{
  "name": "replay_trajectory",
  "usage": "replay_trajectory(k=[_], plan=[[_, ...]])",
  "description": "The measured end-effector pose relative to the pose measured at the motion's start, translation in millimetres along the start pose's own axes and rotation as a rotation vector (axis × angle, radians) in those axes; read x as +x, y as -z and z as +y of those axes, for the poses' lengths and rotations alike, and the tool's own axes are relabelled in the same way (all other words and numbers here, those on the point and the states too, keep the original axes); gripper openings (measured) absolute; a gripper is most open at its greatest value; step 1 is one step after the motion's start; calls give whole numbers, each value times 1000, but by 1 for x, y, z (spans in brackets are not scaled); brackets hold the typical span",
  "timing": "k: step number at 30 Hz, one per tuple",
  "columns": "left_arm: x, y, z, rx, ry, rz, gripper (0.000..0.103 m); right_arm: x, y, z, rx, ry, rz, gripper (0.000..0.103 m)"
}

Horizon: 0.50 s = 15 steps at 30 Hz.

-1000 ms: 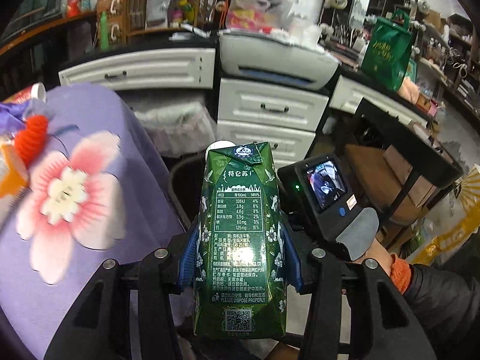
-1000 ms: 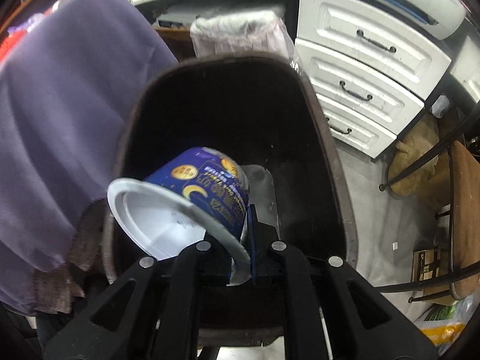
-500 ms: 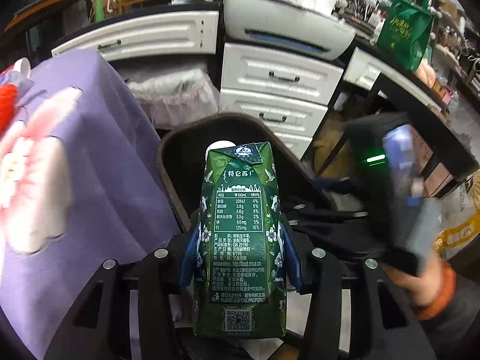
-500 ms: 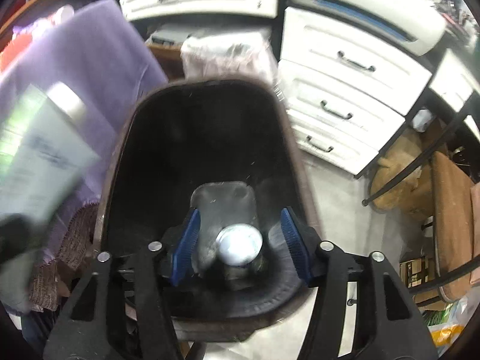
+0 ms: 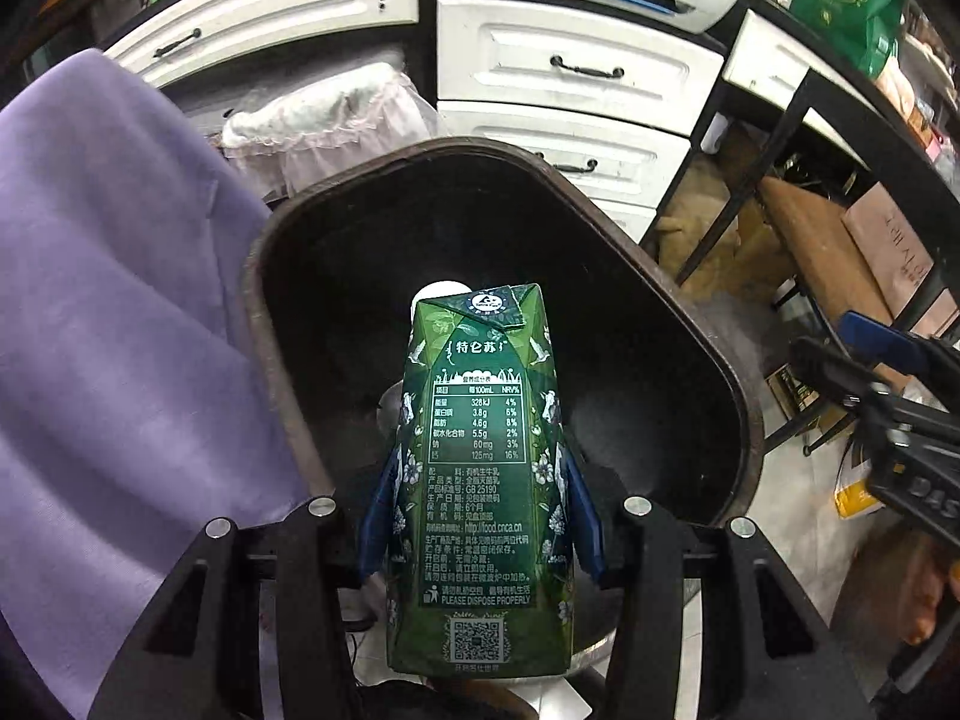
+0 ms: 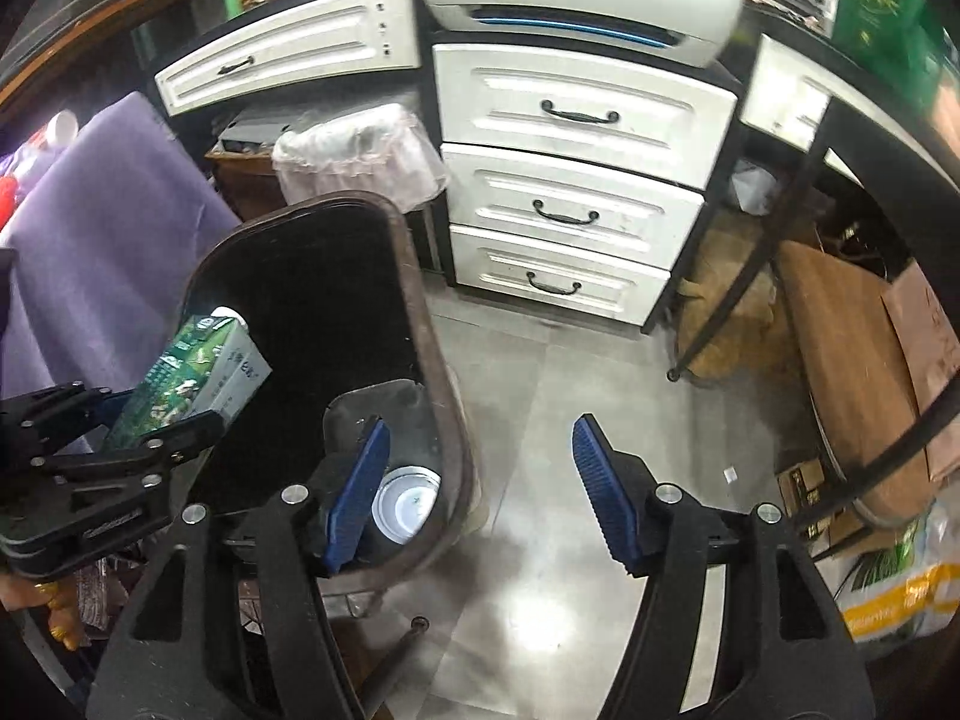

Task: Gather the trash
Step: 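Carry both items to the black bin and open both grippers to drop them, then return both tools from the bin to the table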

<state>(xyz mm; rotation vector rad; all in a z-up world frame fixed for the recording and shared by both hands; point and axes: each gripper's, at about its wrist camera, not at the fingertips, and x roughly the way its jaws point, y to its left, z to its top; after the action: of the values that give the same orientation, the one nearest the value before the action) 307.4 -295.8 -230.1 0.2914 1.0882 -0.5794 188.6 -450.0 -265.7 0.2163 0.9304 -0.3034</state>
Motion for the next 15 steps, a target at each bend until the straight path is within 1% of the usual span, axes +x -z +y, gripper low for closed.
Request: replay_trajectory(k=[4,6,7,8,9,10,11,15], plan=[[10,-4,-7,15,-2,11,50,1,1,-9,37,2,-8,64],[10,-5,-9,26,7,7,63,2,1,-12,45,4,-9,64],[9,-4,-10,35,6,4,75,2,2,-13,50,5,-11,64],[8,-4,-12,41,0,-4,80,1,1,-14,57,6,-14,64],[6,-4,-13,50,-6,-16,81,0,2,-14,61,4,-18,64],[5,-3,-14,60,-15,-22,85,0,2,-15,66,3,-21,64],[3,-3,-15,66,-21,-23,87,-1,2,-15,68,4,-24,64],[-12,1,-15,73,-41,-53,87,-4,1,-18,76,13,-36,64]])
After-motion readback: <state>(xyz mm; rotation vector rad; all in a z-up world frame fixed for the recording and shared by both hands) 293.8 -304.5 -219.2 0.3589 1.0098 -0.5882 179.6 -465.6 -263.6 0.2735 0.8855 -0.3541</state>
